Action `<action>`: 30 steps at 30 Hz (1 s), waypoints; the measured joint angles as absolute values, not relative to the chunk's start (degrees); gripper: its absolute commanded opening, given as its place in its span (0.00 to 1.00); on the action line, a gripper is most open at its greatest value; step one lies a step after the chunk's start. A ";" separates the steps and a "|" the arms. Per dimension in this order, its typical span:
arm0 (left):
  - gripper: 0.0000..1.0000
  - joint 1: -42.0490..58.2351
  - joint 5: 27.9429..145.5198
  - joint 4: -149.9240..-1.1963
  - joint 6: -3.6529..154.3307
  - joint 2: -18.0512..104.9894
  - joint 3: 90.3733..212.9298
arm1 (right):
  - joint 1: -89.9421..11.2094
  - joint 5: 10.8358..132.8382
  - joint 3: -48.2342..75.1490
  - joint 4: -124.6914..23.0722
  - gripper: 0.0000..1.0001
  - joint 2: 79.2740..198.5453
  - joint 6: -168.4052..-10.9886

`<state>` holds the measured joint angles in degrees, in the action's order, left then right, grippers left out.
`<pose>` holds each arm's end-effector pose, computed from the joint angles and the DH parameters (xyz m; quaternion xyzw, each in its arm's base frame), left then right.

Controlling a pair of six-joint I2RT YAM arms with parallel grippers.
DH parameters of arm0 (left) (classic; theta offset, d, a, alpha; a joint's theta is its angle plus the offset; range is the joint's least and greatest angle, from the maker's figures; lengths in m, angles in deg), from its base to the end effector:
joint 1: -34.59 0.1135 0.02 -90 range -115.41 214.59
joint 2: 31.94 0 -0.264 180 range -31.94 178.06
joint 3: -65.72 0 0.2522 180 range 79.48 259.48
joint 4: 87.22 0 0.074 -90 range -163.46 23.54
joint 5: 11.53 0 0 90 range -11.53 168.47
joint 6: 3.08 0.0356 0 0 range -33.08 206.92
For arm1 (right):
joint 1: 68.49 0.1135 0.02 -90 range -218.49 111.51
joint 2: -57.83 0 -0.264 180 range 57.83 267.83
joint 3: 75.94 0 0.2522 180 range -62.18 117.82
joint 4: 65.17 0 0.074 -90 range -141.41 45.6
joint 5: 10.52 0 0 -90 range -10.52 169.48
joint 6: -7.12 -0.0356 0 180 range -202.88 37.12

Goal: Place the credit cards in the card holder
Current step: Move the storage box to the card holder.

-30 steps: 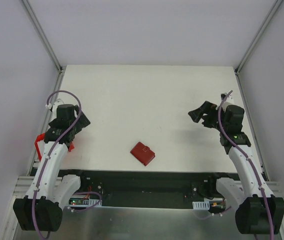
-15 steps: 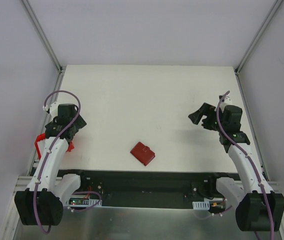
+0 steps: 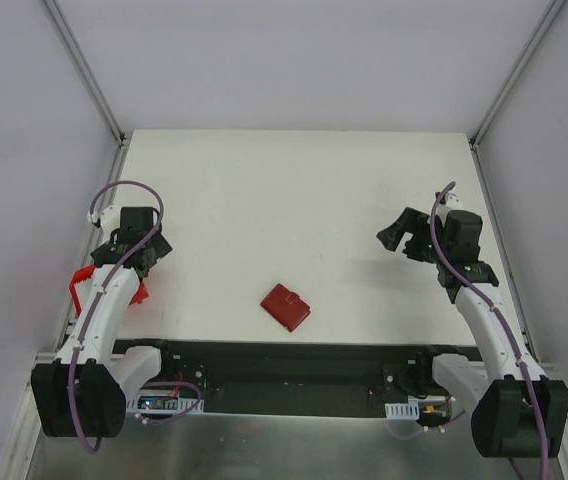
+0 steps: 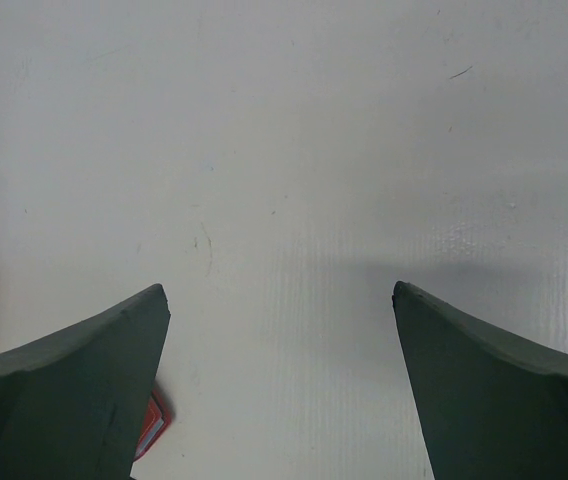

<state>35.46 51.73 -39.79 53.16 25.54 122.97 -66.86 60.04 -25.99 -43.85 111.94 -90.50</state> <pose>0.2013 0.0191 0.2569 -0.3497 0.8413 0.1073 0.3980 0.2135 0.0179 0.2628 -0.0464 0.8371 0.1847 0.5129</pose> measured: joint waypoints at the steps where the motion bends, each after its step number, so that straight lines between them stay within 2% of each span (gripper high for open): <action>1: 0.99 35.46 51.25 -39.72 53.12 25.58 122.97 | -66.86 60.06 -25.99 -43.81 0.96 112.24 -90.39; 30: 0.99 38.08 49.98 -39.85 51.46 34.78 122.20 | -66.86 60.50 -25.82 -41.51 0.96 113.38 -88.77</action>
